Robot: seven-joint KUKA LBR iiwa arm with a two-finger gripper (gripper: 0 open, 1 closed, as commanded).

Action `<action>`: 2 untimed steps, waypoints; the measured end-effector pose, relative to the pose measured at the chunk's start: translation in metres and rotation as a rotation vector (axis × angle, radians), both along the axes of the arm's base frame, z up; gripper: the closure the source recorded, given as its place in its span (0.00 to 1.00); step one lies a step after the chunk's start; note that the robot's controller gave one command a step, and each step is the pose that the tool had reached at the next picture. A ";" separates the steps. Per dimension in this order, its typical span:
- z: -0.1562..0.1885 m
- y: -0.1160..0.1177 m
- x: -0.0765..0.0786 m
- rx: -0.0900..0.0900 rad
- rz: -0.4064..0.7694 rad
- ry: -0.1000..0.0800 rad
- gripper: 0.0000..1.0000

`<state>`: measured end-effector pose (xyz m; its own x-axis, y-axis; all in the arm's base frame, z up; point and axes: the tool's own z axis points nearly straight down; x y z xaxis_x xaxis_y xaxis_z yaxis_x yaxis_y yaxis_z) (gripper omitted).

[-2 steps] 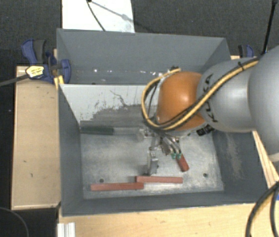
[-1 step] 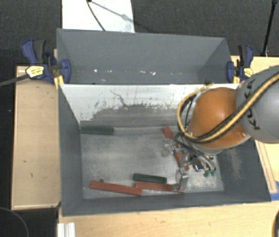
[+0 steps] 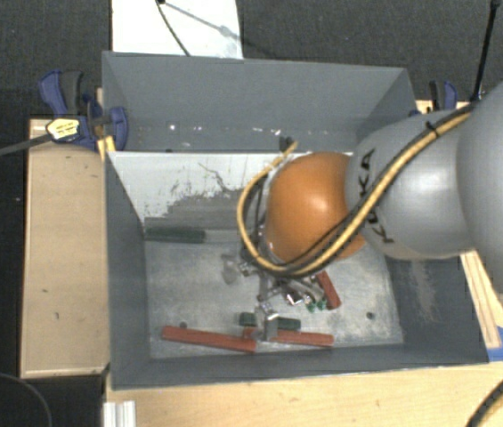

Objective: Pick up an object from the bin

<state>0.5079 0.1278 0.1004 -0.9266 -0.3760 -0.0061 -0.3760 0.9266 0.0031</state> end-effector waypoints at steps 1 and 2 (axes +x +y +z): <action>-0.029 -0.067 -0.019 -0.005 0.240 -0.006 0.00; -0.027 -0.099 -0.027 -0.003 0.162 -0.015 0.00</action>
Offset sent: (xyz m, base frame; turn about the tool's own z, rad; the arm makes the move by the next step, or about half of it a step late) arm -0.0219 -0.0669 -0.0304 -0.2431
